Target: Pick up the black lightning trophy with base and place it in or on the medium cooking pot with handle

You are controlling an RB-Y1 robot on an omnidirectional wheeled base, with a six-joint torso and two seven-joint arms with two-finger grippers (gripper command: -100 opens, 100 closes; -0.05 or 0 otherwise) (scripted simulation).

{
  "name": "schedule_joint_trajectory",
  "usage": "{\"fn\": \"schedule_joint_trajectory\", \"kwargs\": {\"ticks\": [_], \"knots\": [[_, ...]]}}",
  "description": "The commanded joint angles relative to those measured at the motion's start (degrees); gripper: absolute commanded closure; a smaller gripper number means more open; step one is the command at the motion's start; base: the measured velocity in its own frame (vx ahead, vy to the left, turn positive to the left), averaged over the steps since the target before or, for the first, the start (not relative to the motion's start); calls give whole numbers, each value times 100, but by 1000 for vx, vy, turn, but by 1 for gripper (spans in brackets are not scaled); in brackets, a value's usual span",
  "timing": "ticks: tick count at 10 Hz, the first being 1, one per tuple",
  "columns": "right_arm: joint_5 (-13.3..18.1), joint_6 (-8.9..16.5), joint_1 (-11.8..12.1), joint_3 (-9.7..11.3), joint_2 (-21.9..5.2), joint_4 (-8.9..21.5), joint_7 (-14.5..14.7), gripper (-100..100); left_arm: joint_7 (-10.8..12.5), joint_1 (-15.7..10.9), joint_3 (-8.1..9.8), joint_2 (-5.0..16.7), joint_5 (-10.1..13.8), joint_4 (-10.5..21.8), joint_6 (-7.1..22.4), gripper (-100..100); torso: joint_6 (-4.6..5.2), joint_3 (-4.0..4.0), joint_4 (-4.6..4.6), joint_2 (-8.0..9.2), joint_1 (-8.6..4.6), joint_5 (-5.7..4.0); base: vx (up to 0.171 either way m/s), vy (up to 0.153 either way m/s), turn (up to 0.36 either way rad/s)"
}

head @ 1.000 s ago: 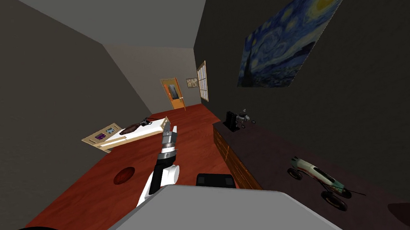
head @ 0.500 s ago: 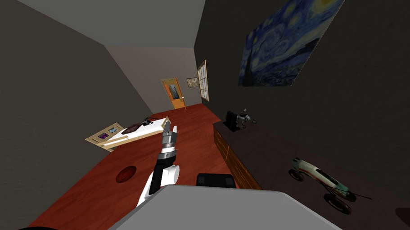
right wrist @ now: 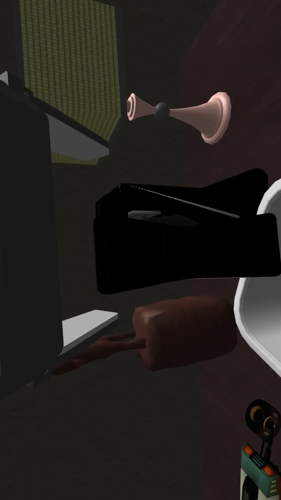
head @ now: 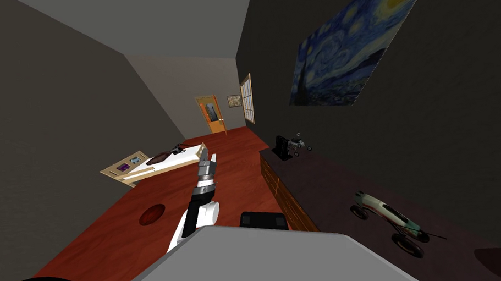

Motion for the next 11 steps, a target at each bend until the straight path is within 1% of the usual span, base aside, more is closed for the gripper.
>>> {"fn": "schedule_joint_trajectory", "kwargs": {"ticks": [1,2,4,5,6,11], "knots": [[-86,-42,190,-71,-60,-108,-13,-100,0,0,0,0,0,0,0,0,0,0,0,0,0,0,-2,-12,-25],[-168,-117,353,-117,-139,-160,-50,-100,0,0,0,0,0,0,0,0,0,0,0,0,0,0,0,-16,-53],[-250,-192,516,-162,-218,-212,-87,-100,0,0,0,0,0,0,0,0,0,-1,0,-1,0,-1,-1,-11,-31],[-220,-160,458,-144,-189,-191,-70,-100,0,0,0,0,0,0,0,0,0,-1,0,-1,1,0,0,0,0],[-227,-173,472,-150,-194,-197,-76,0,0,0,0,0,0,0,0,0,0,0,0,-1,2,-1,0,0,0],[-227,-172,471,-149,-194,-197,-76,0,0,0,0,0,0,0,0,0,0,0,0,-1,4,0,0,0,0]]}}
